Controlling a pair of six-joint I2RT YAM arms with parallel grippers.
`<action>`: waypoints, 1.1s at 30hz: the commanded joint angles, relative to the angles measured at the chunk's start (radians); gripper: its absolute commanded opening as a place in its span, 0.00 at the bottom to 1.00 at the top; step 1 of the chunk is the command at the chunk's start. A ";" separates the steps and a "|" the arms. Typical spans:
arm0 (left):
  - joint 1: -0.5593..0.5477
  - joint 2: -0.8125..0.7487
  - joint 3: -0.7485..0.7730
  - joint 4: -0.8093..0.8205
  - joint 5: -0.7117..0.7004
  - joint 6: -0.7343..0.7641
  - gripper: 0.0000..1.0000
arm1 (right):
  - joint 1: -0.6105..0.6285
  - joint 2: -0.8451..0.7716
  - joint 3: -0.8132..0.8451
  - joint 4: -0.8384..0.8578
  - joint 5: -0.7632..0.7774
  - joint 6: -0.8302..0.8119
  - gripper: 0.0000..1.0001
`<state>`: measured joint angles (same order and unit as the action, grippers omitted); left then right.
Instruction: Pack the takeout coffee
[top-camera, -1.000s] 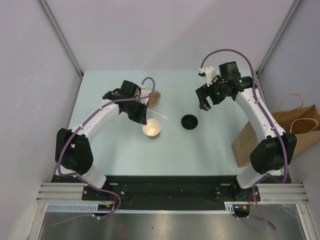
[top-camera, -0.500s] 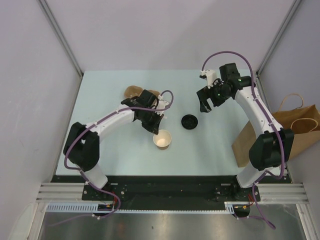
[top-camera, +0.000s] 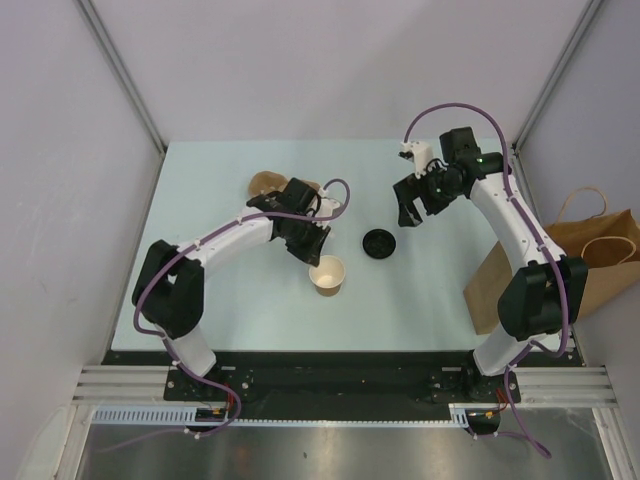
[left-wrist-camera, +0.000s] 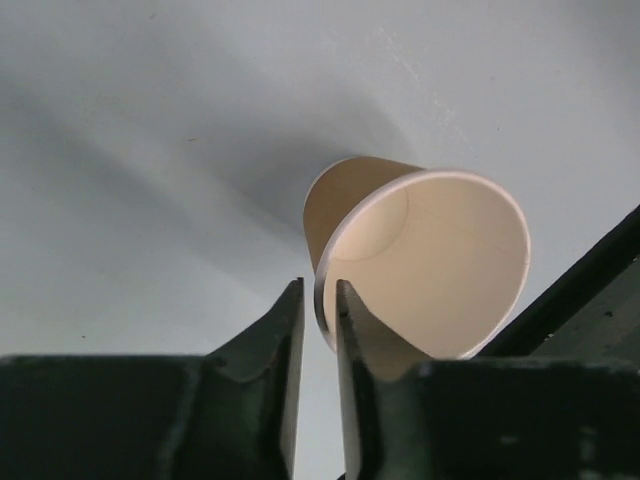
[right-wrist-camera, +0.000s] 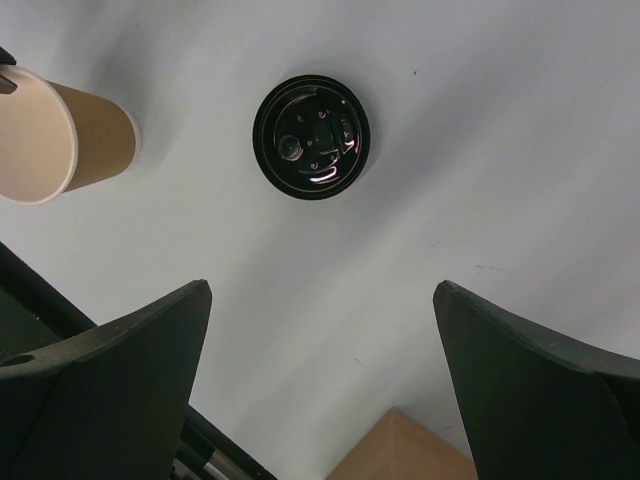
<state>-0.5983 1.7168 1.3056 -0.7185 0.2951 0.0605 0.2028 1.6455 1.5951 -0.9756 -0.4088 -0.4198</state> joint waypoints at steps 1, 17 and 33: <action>-0.009 -0.032 0.049 0.008 0.022 0.005 0.29 | 0.001 -0.007 -0.003 -0.012 -0.031 -0.005 1.00; 0.199 -0.224 0.271 -0.151 0.286 0.061 1.00 | 0.128 0.048 0.005 0.031 0.050 -0.042 1.00; 0.384 -0.798 -0.244 0.284 0.220 -0.054 0.99 | 0.182 0.260 0.037 0.055 0.080 -0.076 1.00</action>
<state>-0.2192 1.0214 1.1748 -0.6376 0.5301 0.0856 0.3946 1.8668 1.5932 -0.9428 -0.3405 -0.4667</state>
